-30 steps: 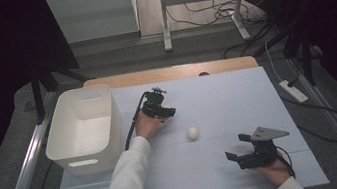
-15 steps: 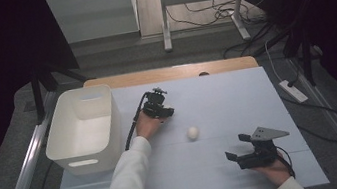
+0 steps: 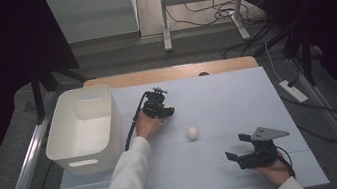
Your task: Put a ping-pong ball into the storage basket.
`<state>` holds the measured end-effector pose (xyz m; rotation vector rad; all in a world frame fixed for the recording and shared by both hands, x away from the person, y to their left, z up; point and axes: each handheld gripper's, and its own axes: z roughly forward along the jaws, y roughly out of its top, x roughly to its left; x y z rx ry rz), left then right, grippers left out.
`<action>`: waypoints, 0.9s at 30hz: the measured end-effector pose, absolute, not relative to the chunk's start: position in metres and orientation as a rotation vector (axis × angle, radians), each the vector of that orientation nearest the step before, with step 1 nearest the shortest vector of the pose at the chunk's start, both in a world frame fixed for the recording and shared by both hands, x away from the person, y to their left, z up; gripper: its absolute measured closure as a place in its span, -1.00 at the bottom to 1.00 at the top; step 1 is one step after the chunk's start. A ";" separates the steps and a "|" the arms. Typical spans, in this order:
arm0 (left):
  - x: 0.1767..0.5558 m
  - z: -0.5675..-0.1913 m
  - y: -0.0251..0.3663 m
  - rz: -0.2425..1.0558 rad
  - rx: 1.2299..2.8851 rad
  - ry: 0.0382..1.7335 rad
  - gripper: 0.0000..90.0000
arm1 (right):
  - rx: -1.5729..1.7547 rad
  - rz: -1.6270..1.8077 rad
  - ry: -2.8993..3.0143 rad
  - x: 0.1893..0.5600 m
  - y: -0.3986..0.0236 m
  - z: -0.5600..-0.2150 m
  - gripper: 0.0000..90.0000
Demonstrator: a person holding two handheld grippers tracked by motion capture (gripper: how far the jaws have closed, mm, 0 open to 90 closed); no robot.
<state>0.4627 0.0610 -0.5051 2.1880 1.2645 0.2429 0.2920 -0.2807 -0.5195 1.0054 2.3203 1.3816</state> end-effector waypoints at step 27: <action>0.448 -0.485 0.065 0.278 2.157 1.198 0.13 | 1.004 1.383 2.318 0.292 -0.281 -0.519 -0.77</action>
